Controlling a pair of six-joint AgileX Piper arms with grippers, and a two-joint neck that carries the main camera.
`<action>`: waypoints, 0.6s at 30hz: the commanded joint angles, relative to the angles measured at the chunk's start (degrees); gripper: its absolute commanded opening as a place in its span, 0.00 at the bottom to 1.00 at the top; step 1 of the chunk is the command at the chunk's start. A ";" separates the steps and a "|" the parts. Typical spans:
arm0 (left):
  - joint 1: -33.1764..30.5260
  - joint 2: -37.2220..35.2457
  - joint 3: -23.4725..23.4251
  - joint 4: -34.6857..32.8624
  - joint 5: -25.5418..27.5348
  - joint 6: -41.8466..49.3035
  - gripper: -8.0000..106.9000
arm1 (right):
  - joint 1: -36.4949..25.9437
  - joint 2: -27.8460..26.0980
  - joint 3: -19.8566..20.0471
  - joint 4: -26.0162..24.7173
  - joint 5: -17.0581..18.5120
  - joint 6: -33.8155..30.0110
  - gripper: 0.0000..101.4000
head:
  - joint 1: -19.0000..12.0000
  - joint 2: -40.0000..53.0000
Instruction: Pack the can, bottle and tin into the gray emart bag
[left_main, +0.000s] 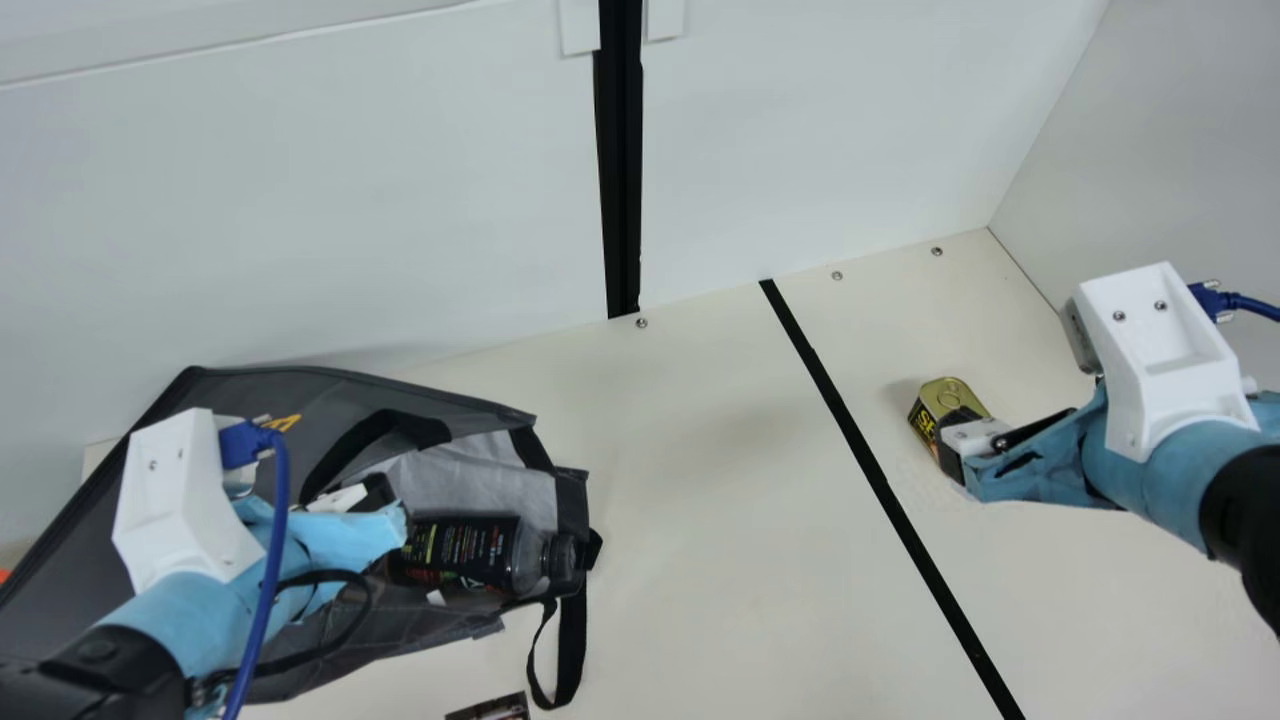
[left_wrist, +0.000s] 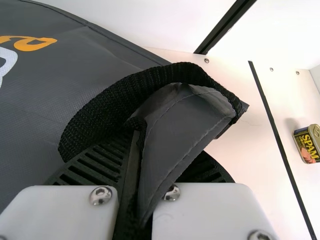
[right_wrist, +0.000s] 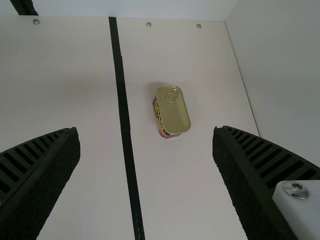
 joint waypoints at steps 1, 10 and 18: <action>0.00 0.00 0.00 0.00 0.00 0.00 0.16 | -0.33 0.56 0.01 0.36 -0.38 -0.36 0.90 | -1.30 -0.14; 0.00 0.00 0.00 0.00 0.00 0.00 0.16 | -2.52 3.96 -0.06 2.17 -2.52 -3.12 0.90 | -1.30 -0.14; 0.00 0.00 0.00 0.00 0.00 0.00 0.16 | -4.19 7.64 -0.58 3.42 -4.38 -5.99 0.90 | -1.30 -0.14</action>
